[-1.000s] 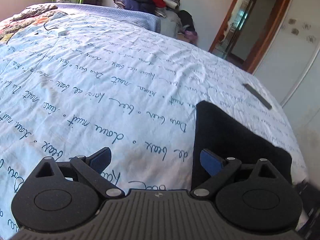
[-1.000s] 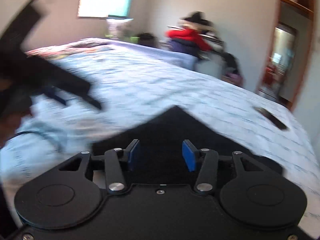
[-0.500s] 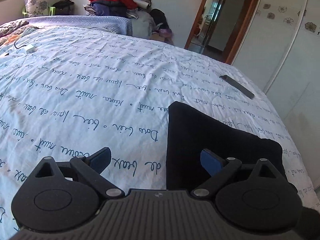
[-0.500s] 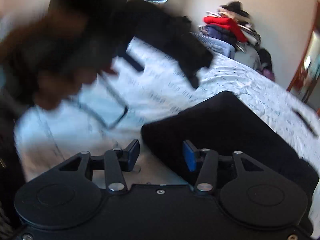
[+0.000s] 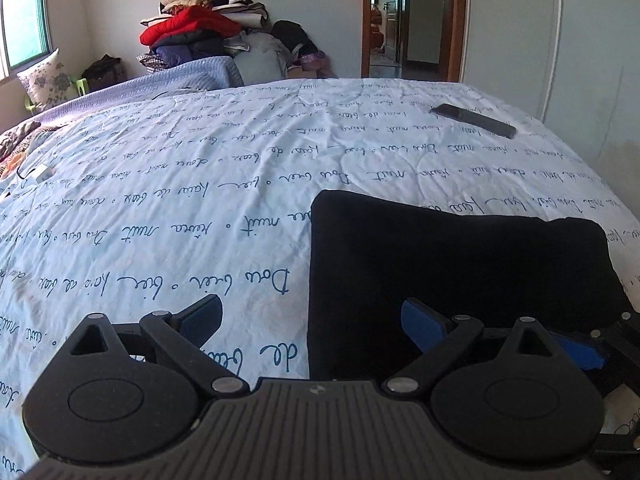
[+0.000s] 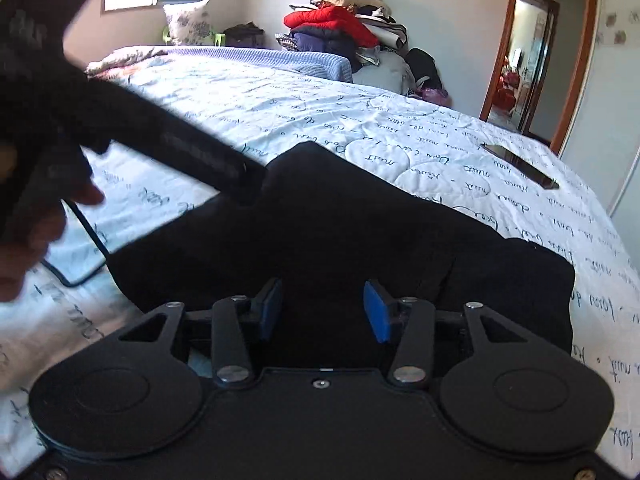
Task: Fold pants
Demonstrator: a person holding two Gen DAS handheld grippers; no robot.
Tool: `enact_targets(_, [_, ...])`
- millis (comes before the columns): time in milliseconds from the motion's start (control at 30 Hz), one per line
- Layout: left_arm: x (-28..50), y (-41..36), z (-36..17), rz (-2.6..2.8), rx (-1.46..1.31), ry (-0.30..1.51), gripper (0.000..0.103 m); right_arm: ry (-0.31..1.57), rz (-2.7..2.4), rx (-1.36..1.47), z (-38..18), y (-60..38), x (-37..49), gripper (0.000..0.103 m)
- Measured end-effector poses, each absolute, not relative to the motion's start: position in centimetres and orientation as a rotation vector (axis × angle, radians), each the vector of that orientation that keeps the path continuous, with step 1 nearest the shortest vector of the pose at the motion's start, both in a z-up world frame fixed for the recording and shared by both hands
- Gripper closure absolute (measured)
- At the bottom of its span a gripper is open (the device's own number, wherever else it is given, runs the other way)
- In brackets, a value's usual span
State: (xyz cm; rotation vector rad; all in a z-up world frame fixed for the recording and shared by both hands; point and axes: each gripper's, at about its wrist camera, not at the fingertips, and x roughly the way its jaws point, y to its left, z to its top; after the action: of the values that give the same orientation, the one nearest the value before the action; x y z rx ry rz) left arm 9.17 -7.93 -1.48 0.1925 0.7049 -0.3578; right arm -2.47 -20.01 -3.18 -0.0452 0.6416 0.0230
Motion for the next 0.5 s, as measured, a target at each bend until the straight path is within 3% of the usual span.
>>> enact_targets(500, [8.1, -10.5, -0.9, -0.351, 0.237, 0.641, 0.005, 0.632, -0.045, -0.012, -3.8, -22.2, -3.4, 0.049])
